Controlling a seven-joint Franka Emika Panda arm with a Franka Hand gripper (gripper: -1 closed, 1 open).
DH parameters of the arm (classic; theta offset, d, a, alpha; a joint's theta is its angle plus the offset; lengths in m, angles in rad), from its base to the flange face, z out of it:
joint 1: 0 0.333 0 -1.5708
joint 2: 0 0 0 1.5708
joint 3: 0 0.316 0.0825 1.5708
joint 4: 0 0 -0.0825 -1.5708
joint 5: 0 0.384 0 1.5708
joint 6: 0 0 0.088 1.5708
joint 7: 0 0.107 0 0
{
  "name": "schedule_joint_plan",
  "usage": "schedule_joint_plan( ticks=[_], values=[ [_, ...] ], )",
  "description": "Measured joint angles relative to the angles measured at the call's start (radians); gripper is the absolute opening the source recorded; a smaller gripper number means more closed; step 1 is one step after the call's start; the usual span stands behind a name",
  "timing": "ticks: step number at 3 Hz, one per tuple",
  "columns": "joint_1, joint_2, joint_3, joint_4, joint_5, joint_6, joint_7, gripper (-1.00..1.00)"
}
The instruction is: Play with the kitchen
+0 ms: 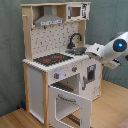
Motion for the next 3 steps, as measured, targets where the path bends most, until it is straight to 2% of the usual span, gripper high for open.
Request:
schedule_joint_plan(
  ticks=[1, 2, 3],
  values=[
    [0.006, -0.036, 0.036, 0.007, -0.058, -0.091, -0.016, 1.0],
    [0.028, -0.107, 0.021, 0.026, -0.137, -0.121, -0.049, 1.0],
    [0.041, -0.198, 0.009, 0.057, -0.214, -0.123, -0.092, 1.0]
  ],
)
